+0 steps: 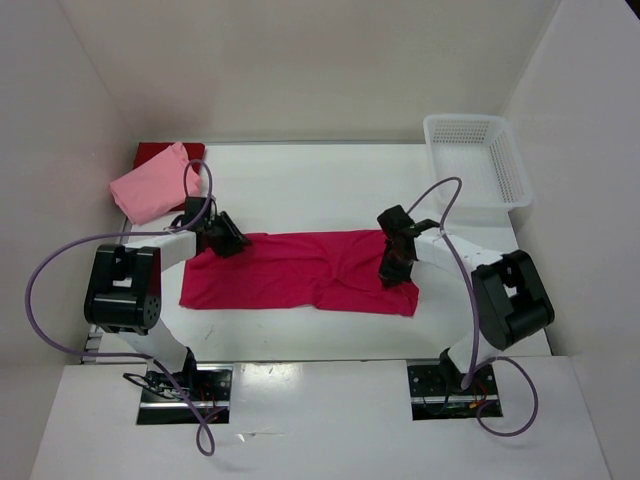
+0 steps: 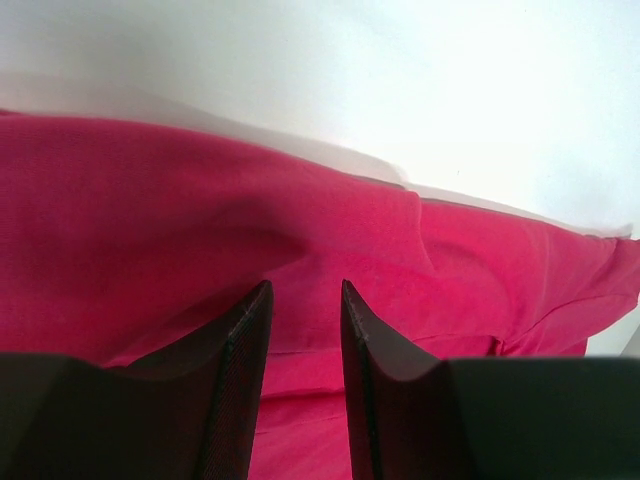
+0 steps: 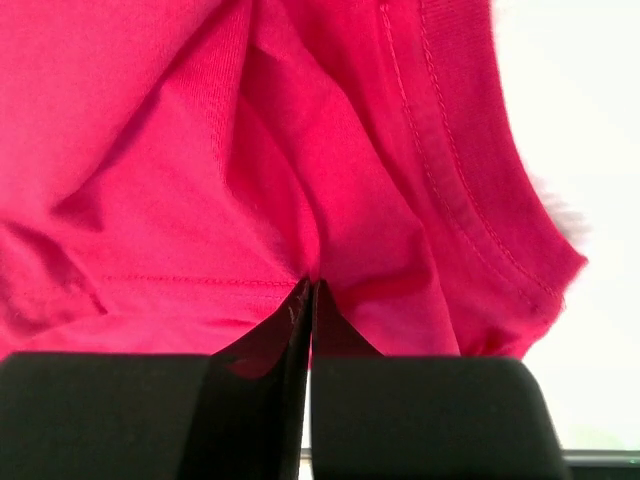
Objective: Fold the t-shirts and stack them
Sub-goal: Rotate the tshirt 90 degrees
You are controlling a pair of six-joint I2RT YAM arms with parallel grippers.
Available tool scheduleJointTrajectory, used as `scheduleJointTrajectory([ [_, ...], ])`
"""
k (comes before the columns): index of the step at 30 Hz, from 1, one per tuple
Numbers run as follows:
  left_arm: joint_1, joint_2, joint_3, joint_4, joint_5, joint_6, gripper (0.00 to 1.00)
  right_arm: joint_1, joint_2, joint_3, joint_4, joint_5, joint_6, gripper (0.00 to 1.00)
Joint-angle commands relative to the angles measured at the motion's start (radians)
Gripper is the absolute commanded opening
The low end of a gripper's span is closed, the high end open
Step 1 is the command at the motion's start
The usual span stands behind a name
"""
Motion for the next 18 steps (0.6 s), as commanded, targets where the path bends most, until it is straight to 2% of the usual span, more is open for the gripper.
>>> scheduleJointTrajectory([
  [1, 0.008, -0.029, 0.018, 0.038, 0.013, -0.007, 0.41, 0.008, -0.090, 0.036, -0.065, 0.031, 0.020, 0.00],
  [11, 0.026, -0.039, 0.008, 0.002, 0.004, 0.002, 0.42, 0.008, -0.169, 0.050, -0.242, 0.012, 0.047, 0.02],
  [16, 0.036, -0.039, 0.008, -0.008, -0.006, 0.002, 0.42, 0.008, -0.202, 0.102, -0.337, 0.102, 0.057, 0.07],
  [18, 0.045, -0.039, 0.018, -0.017, -0.006, 0.013, 0.42, 0.008, -0.211, 0.132, -0.363, 0.113, 0.032, 0.20],
])
